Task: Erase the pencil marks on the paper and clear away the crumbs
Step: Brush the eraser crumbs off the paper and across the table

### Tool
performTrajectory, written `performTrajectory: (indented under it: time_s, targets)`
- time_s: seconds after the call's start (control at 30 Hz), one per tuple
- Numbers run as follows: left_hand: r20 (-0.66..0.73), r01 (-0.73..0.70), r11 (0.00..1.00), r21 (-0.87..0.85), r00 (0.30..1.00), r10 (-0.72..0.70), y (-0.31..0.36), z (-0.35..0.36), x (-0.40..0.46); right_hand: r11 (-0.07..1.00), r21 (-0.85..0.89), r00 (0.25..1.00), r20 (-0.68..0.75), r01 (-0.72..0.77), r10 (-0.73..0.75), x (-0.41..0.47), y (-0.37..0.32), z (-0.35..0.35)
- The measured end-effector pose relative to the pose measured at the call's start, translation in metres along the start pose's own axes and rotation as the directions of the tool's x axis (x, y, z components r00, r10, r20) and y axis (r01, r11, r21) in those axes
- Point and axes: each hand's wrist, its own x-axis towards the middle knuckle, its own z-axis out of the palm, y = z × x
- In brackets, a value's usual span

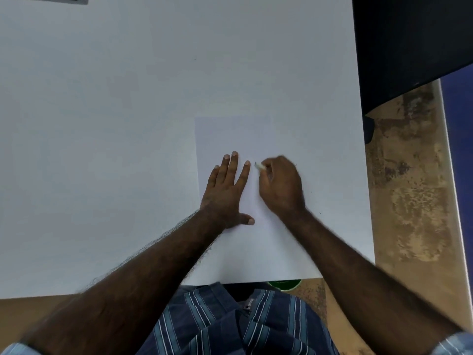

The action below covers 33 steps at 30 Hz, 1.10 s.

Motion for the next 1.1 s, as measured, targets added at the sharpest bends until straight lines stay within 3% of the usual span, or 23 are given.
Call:
performTrajectory:
  time_s: [0.1, 0.37, 0.7, 0.8, 0.93, 1.1]
  targets:
    - [-0.009, 0.002, 1.0, 0.0, 1.0, -0.002, 0.0, 0.001, 0.001, 0.999, -0.007, 0.997, 0.074, 0.034, -0.033, -0.041, -0.005, -0.003]
    - [0.008, 0.004, 1.0, 0.011, 1.0, -0.004, 0.001, -0.002, -0.001, 0.998, -0.046, 0.986, -0.158, -0.051, 0.043, 0.069, 0.014, 0.003]
    - [-0.002, 0.003, 1.0, 0.013, 1.0, -0.003, 0.0, 0.002, 0.002, 0.999, -0.025, 0.992, 0.122, 0.025, -0.022, -0.075, 0.0, -0.016]
    - [-0.004, 0.006, 1.0, 0.021, 1.0, -0.006, 0.001, 0.001, 0.001, 0.994, -0.081, 0.997, 0.031, 0.077, -0.075, -0.043, 0.013, -0.013]
    - [0.016, 0.011, 1.0, 0.026, 1.0, -0.011, 0.003, -0.002, 0.0, 0.993, -0.11, 0.991, -0.124, 0.032, -0.045, 0.027, 0.033, -0.011]
    - [0.017, 0.015, 1.0, 0.024, 1.0, -0.015, 0.002, -0.002, 0.0, 0.995, -0.092, 0.998, -0.054, 0.039, -0.045, -0.011, 0.034, -0.013]
